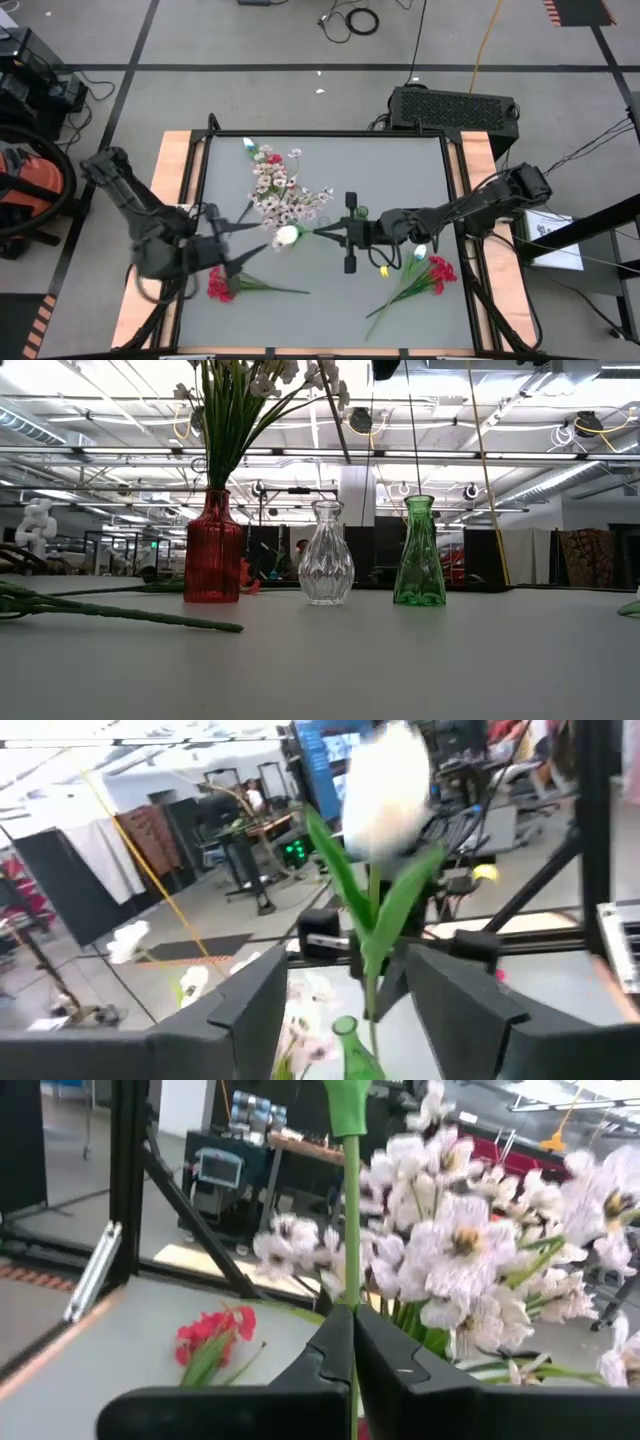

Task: Sort flowers into vase by color
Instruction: Put the middle white tulip into the transparent flower vase, then put the top white tulip into the transparent flower vase

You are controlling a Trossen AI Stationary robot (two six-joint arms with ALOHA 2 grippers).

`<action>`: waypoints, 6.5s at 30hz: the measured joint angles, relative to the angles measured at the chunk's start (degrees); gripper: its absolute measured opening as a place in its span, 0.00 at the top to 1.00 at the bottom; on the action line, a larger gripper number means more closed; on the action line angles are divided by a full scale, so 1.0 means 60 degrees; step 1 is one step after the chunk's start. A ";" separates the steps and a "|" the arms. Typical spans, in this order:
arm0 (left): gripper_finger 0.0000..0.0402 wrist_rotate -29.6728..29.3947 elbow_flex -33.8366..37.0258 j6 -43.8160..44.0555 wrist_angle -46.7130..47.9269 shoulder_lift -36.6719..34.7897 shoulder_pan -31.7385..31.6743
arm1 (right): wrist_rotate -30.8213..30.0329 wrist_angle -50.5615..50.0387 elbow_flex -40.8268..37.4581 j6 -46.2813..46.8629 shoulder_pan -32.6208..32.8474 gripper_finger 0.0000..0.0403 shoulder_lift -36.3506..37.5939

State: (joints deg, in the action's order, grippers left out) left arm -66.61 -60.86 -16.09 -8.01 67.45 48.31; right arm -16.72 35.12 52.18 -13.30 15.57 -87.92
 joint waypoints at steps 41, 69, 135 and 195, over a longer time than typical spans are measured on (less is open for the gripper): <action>0.47 -0.0061 0.0007 0.0345 0.0724 -0.0417 0.1218 | 0.0638 0.0853 -0.0007 -0.0573 -0.0972 1.00 -0.1219; 0.47 -0.0053 0.0011 0.0566 0.1078 -0.0416 0.1218 | 0.0723 -0.0723 -0.0011 0.1363 -0.1340 0.84 -0.1706; 0.47 -0.2189 0.0011 0.1303 0.2007 -0.0460 0.1113 | 0.0265 -0.0905 -0.0007 0.2060 -0.1296 0.99 -0.1702; 0.47 -0.2754 0.0013 0.8276 0.9845 -0.3921 -0.1557 | 0.2596 -0.5418 -0.0186 0.2343 -0.6876 0.71 0.1507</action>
State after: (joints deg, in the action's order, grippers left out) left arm -83.13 -60.78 33.56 51.06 43.92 38.97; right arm -1.15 2.61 51.07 0.76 -25.69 -78.87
